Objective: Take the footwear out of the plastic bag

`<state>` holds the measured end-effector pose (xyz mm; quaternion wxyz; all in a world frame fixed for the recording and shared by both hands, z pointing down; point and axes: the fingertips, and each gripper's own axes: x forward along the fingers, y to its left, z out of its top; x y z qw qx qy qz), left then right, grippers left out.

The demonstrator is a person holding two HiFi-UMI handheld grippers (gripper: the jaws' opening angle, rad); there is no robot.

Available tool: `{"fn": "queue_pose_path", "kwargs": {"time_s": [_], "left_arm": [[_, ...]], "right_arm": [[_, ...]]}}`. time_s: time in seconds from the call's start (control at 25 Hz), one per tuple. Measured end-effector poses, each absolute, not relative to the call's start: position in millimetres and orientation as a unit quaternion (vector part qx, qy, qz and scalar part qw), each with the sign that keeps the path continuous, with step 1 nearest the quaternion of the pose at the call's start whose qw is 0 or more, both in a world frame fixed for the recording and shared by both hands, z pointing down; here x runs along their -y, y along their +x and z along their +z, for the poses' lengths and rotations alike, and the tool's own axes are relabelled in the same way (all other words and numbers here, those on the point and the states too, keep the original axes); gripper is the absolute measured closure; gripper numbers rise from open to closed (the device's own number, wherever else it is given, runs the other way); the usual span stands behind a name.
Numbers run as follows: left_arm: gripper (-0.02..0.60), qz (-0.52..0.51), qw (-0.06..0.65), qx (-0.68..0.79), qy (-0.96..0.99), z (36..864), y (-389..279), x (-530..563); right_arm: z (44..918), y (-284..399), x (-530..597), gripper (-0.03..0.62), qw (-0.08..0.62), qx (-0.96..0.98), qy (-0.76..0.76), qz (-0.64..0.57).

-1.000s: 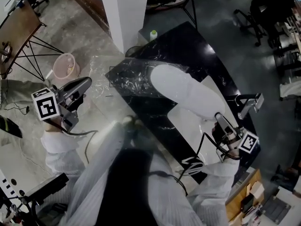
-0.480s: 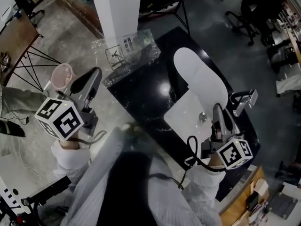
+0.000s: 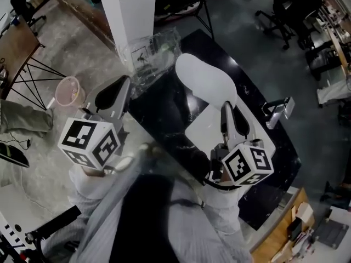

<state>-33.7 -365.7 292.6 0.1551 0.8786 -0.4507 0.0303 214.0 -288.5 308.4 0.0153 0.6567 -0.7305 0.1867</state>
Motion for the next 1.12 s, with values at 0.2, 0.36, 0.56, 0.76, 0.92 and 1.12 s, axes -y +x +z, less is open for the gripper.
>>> {"fn": "queue_pose_path", "kwargs": {"time_s": [0.2, 0.36, 0.56, 0.76, 0.92, 1.12], "left_arm": [[0.578, 0.03, 0.165, 0.45, 0.877, 297, -34, 364], [0.578, 0.034, 0.162, 0.447, 0.879, 298, -30, 360], [0.578, 0.036, 0.162, 0.443, 0.881, 297, -27, 357], [0.578, 0.038, 0.164, 0.442, 0.881, 298, -28, 357], [0.578, 0.04, 0.163, 0.44, 0.882, 300, -27, 356], [0.578, 0.043, 0.164, 0.437, 0.883, 303, -27, 355]], "right_arm": [[308, 212, 287, 0.536, 0.014, 0.731, 0.656, 0.186], [306, 212, 285, 0.536, 0.024, 0.73, 0.66, 0.177], [302, 211, 283, 0.536, 0.028, 0.731, 0.66, 0.172], [303, 207, 285, 0.536, 0.033, 0.733, 0.657, 0.17], [304, 203, 286, 0.536, 0.032, 0.736, 0.653, 0.172], [304, 202, 285, 0.536, 0.032, 0.736, 0.653, 0.172]]}}
